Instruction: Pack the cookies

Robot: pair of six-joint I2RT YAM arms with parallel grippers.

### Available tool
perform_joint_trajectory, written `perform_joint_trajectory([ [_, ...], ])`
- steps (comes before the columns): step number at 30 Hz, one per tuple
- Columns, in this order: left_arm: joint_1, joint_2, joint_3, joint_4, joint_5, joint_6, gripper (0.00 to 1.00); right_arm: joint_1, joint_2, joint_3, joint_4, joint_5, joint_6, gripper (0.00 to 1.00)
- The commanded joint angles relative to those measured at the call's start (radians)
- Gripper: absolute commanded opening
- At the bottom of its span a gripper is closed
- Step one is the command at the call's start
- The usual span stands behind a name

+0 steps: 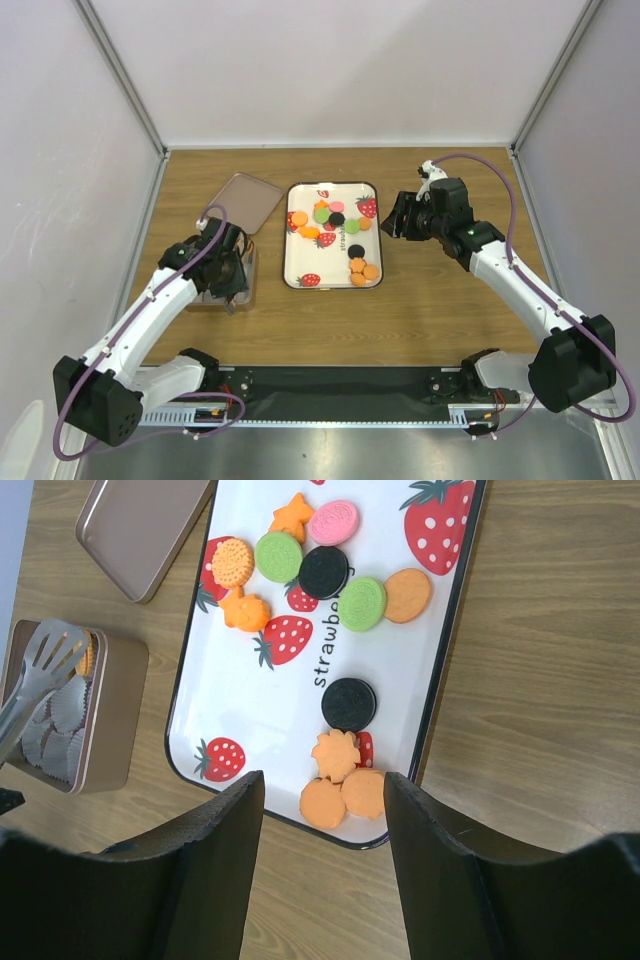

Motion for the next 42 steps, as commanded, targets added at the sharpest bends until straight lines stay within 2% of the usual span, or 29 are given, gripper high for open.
perform_joint_trajectory([
  [1,0.010,-0.029,0.003,0.020,0.009,0.000,0.38,0.006,-0.002,0.006,0.019,-0.007,-0.014,0.57],
  [13,0.010,-0.033,-0.011,0.027,0.010,-0.006,0.38,0.008,0.000,0.006,0.022,-0.007,-0.015,0.57],
  [28,0.010,-0.026,-0.034,0.061,0.018,-0.003,0.47,0.009,-0.005,0.007,0.016,-0.002,-0.017,0.57],
  [29,0.010,-0.026,-0.033,0.060,0.016,-0.003,0.50,0.009,-0.007,0.007,0.016,-0.004,-0.015,0.57],
  [38,0.010,-0.032,-0.007,0.041,0.004,0.008,0.51,0.009,-0.007,0.007,0.016,-0.005,-0.015,0.57],
  [42,0.009,-0.056,0.064,0.008,-0.011,0.031,0.50,0.011,-0.008,0.007,0.019,-0.005,-0.015,0.57],
])
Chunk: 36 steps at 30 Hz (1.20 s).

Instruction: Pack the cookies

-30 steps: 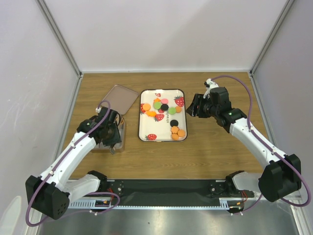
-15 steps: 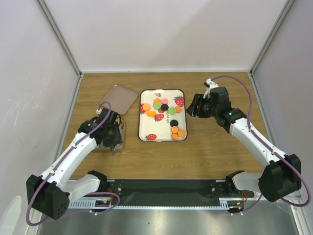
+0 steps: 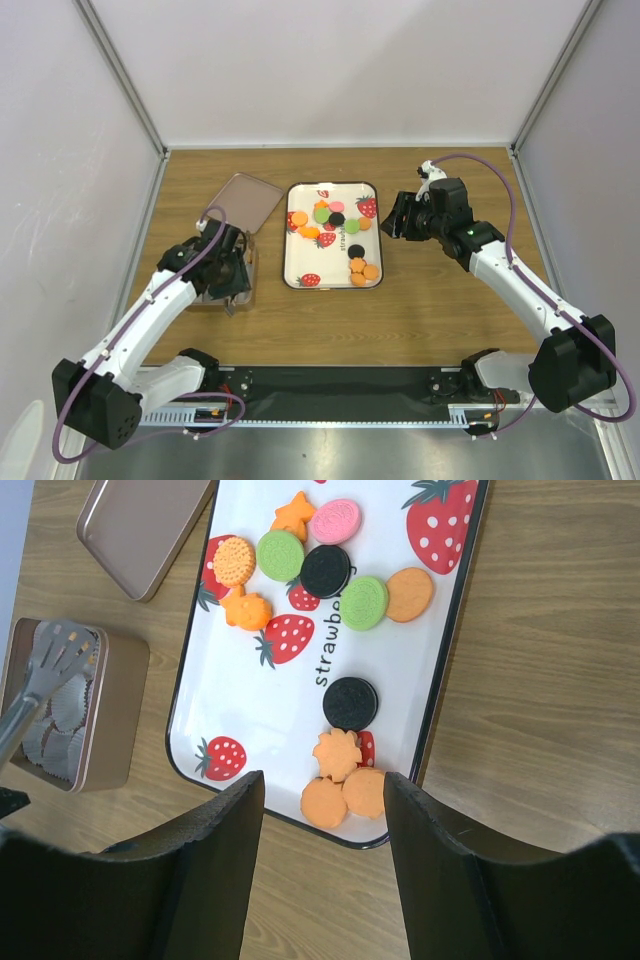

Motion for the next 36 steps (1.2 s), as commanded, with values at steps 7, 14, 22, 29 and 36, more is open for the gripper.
perform_joint_trajectory([
  [7,-0.133,-0.001,0.245,-0.079,-0.102,0.009,0.51,-0.002,-0.019,0.006,0.015,0.025,-0.010,0.57],
  [14,-0.425,0.207,0.350,-0.027,-0.136,-0.039,0.51,-0.028,-0.039,0.001,0.007,0.080,-0.005,0.58],
  [22,-0.621,0.422,0.420,0.013,-0.145,-0.042,0.51,-0.041,-0.048,-0.002,0.005,0.099,0.001,0.58],
  [29,-0.642,0.551,0.494,0.043,-0.143,-0.013,0.53,-0.043,-0.048,-0.002,0.005,0.087,-0.002,0.58],
  [36,-0.642,0.649,0.559,0.029,-0.151,0.034,0.54,-0.043,-0.057,-0.002,0.007,0.085,-0.001,0.58],
])
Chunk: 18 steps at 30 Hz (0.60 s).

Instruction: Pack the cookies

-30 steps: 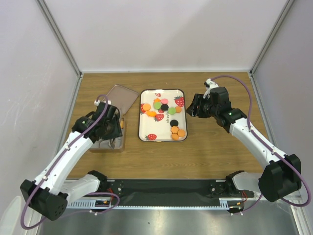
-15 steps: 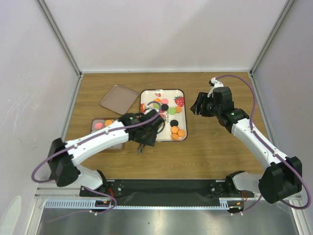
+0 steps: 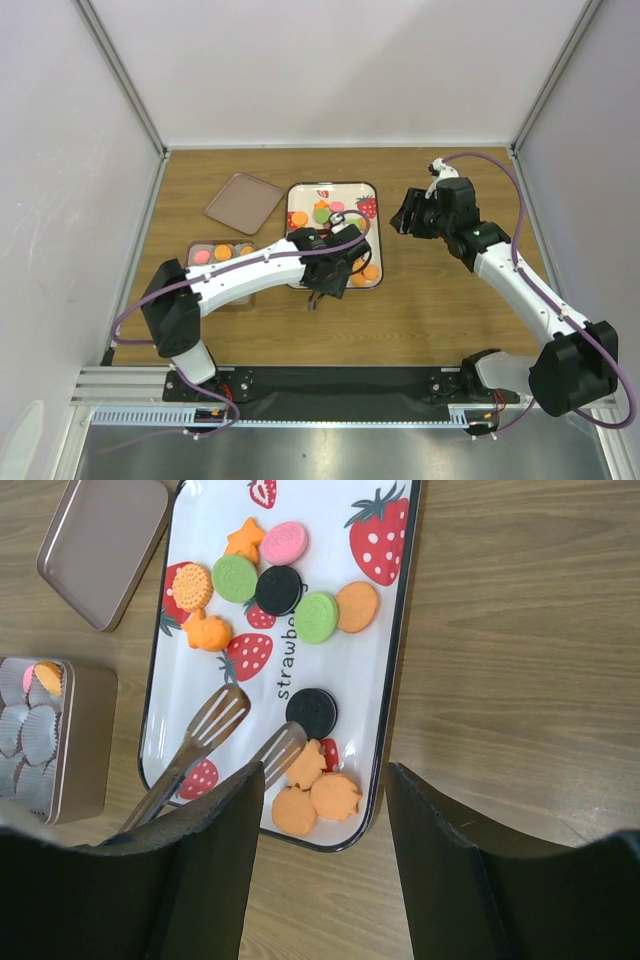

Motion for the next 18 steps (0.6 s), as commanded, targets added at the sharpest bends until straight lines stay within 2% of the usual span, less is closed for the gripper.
perform_joint_trajectory([
  [1,0.001,0.037,0.068,0.010,-0.029,0.038,0.54,-0.004,-0.036,0.002,0.016,0.005,-0.004,0.58],
  [18,0.001,0.168,0.143,0.016,-0.065,0.080,0.53,-0.003,-0.062,-0.001,0.011,0.024,-0.003,0.59],
])
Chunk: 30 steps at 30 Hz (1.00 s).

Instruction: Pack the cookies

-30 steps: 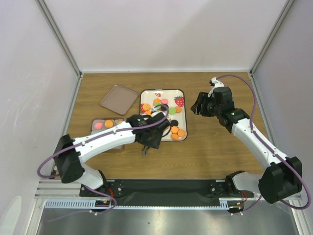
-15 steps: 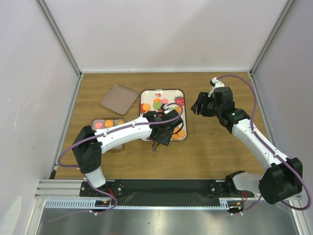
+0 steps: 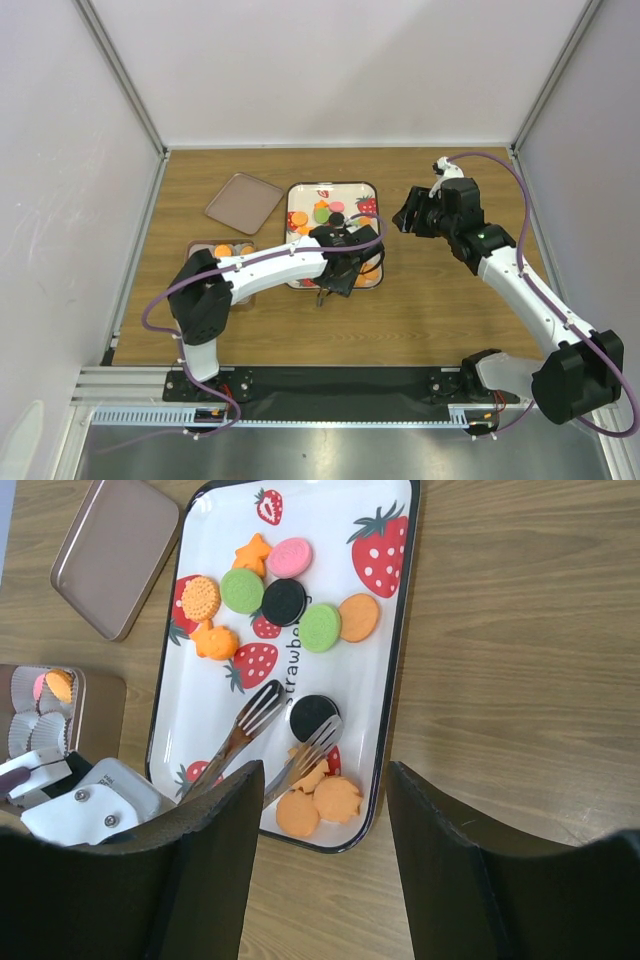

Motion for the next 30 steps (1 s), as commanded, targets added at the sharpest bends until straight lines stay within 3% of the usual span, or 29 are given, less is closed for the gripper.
perform_joint_trajectory([
  [1,0.001,0.006,0.052,0.013,-0.035,0.025,0.53,-0.003,-0.023,0.000,0.013,0.012,-0.003,0.59],
  [24,0.002,0.033,0.055,0.002,-0.041,0.045,0.47,-0.003,-0.018,-0.001,0.013,0.008,-0.005,0.59],
  [30,0.008,0.023,0.060,-0.002,-0.065,0.039,0.41,-0.003,-0.020,-0.001,0.013,0.010,-0.005,0.59],
])
